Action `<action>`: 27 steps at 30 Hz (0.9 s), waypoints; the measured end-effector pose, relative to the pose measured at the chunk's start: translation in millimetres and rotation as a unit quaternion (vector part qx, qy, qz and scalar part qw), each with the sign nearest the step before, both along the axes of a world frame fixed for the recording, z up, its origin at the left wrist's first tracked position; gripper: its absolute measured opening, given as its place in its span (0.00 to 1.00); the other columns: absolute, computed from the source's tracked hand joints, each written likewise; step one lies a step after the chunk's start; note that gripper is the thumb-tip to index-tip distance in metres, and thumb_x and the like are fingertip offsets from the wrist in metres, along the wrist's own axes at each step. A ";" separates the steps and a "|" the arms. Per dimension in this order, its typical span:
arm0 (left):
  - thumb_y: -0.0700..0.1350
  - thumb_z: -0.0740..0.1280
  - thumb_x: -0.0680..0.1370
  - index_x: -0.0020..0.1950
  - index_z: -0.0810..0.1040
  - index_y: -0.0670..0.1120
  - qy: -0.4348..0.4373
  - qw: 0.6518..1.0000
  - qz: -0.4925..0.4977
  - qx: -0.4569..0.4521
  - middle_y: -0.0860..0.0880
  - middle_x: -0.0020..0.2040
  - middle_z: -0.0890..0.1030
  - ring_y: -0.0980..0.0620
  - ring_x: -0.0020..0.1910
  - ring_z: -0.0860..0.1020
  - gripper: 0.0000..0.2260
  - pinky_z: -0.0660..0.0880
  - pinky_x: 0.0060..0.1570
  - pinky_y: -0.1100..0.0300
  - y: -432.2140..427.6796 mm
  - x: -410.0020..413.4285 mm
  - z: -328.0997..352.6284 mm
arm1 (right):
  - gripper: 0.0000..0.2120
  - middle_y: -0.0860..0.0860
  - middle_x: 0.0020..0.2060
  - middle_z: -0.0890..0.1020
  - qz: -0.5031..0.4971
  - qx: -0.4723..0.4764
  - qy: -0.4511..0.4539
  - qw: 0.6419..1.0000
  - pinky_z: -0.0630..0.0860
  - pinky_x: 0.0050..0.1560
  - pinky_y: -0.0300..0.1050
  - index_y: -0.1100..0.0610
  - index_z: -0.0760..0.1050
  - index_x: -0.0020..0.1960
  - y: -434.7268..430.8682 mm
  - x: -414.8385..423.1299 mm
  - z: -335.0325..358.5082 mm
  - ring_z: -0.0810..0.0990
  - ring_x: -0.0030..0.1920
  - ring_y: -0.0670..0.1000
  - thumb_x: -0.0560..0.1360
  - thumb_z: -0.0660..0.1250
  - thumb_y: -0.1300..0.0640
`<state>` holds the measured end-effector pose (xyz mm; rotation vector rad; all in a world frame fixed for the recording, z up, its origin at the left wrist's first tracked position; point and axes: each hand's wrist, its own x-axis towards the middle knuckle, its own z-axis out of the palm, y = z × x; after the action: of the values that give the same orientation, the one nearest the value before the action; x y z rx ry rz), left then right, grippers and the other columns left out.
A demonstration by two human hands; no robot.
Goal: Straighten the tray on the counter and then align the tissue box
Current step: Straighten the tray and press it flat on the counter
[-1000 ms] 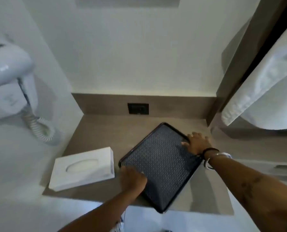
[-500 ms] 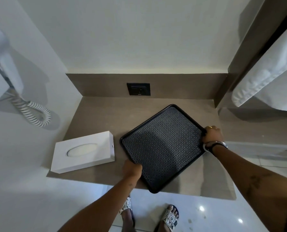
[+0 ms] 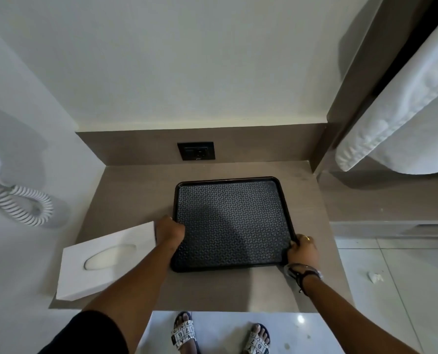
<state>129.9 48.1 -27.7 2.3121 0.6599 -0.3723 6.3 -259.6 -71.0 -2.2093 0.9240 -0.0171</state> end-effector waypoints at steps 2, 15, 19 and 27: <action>0.36 0.66 0.75 0.55 0.78 0.31 -0.003 1.000 -0.008 0.003 0.33 0.55 0.81 0.36 0.53 0.80 0.12 0.78 0.50 0.49 3.7 4.7 -2.6 | 0.09 0.66 0.53 0.76 0.003 -0.006 0.005 1.000 0.74 0.50 0.51 0.68 0.78 0.54 4.9 -1.4 -1.5 0.78 0.49 0.66 0.75 0.64 0.68; 0.56 0.67 0.76 0.73 0.66 0.39 -0.132 0.921 -0.282 0.232 0.36 0.73 0.68 0.36 0.71 0.67 0.32 0.64 0.69 0.41 -21.8 -41.6 -9.0 | 0.21 0.66 0.58 0.76 0.051 -0.213 0.030 0.975 0.71 0.53 0.61 0.64 0.76 0.59 29.0 -20.5 9.9 0.74 0.56 0.66 0.77 0.64 0.47; 0.64 0.54 0.78 0.79 0.57 0.40 -0.168 0.880 -0.400 0.192 0.37 0.80 0.54 0.39 0.79 0.53 0.37 0.49 0.76 0.41 -25.4 -80.8 -31.9 | 0.34 0.64 0.73 0.65 0.175 -0.264 0.011 0.948 0.64 0.64 0.67 0.59 0.67 0.72 55.4 -29.4 9.3 0.66 0.69 0.66 0.75 0.54 0.38; 0.68 0.49 0.76 0.80 0.52 0.40 -0.118 0.866 -0.450 0.183 0.40 0.81 0.48 0.40 0.80 0.48 0.42 0.40 0.74 0.39 -9.1 -100.0 -54.5 | 0.38 0.56 0.78 0.57 0.328 -0.244 0.085 0.909 0.53 0.70 0.70 0.54 0.60 0.76 90.1 -30.7 -23.3 0.56 0.76 0.61 0.75 0.51 0.30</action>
<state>29.9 39.0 -82.2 2.8523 -0.5780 -0.3808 -24.3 -169.5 -94.4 -2.9305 0.2196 0.2928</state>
